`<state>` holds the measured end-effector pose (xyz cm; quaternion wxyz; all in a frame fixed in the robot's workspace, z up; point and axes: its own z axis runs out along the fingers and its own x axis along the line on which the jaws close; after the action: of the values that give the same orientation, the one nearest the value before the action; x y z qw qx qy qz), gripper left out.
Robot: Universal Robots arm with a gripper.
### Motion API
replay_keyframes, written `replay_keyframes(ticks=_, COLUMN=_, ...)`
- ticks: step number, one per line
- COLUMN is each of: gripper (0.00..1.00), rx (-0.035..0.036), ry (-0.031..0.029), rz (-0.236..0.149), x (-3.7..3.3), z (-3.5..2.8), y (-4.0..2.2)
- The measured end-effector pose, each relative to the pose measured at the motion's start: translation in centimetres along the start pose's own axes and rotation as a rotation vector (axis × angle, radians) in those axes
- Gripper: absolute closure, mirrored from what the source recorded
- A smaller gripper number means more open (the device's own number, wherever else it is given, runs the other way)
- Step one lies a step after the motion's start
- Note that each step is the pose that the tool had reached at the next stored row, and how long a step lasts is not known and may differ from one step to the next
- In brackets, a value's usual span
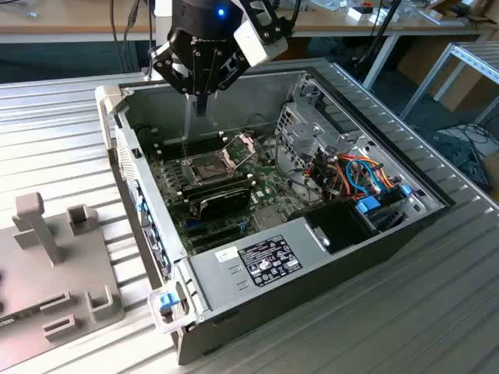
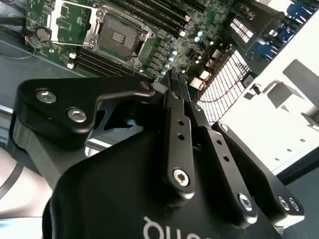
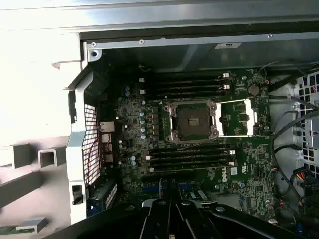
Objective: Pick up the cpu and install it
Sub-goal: 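Reach for the cpu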
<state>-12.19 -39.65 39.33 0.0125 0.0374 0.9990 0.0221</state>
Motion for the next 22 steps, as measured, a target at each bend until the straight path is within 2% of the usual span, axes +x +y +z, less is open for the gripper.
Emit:
replay_keyframes(ticks=12, gripper=0.89, rx=0.0000, ry=0.0000, rz=0.000, x=0.01, z=0.00, y=0.04)
replay_keyframes(ticks=22, gripper=0.89, rx=0.0000, ry=0.0000, rz=0.000, x=0.52, z=-0.01, y=0.00)
